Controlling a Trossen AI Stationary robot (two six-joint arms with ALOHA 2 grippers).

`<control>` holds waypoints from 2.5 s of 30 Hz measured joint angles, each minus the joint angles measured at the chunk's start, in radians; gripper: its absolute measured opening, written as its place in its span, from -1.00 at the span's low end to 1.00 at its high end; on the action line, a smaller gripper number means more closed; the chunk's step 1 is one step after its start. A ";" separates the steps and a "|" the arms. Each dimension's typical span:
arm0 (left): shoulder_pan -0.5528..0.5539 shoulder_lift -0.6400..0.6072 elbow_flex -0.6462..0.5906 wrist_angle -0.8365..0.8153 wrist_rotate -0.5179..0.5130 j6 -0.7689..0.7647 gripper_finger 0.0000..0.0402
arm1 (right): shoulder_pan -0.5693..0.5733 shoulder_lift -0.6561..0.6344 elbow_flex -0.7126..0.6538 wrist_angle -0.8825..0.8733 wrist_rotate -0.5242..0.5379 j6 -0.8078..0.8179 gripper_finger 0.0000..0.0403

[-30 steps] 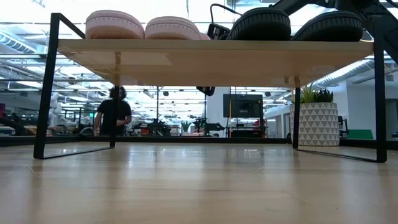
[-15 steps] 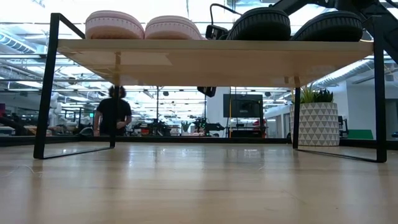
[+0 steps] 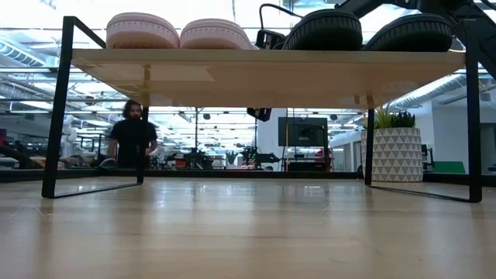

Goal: Pick and place slides into the shelf
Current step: Put the pink slipper on the shelf, then return to Home Position

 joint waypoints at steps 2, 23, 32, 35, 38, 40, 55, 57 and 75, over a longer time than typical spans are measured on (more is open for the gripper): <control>0.000 0.000 0.000 0.000 0.000 0.000 0.12 | 0.000 0.000 0.000 0.000 -0.001 0.004 -0.08; -0.008 0.000 0.000 0.000 0.000 -0.002 0.12 | -0.042 0.000 0.000 0.001 -0.007 0.009 -0.08; -0.008 0.000 0.000 -0.007 0.000 -0.002 0.12 | -0.080 0.000 0.000 0.011 -0.006 0.026 -0.08; -0.008 0.000 0.000 -0.007 0.000 -0.002 0.12 | -0.087 0.000 0.000 0.029 -0.006 0.035 -0.08; -0.008 0.000 0.000 -0.007 0.000 -0.002 0.12 | -0.095 0.000 0.000 0.047 -0.006 0.059 -0.08; -0.008 0.000 0.000 -0.007 0.000 -0.002 0.12 | -0.101 0.000 0.000 0.061 -0.006 0.077 -0.08; -0.044 -0.044 -0.001 -0.008 0.000 0.333 0.12 | -0.132 -0.273 -0.002 0.341 -0.132 0.336 -0.08; -0.049 -0.061 -0.001 -0.006 0.000 0.376 0.12 | -0.126 -0.362 -0.002 0.351 -0.141 0.348 -0.08; -0.065 -0.105 0.000 -0.074 0.000 0.455 0.12 | 0.061 -1.002 -0.003 0.207 -0.056 0.292 -0.08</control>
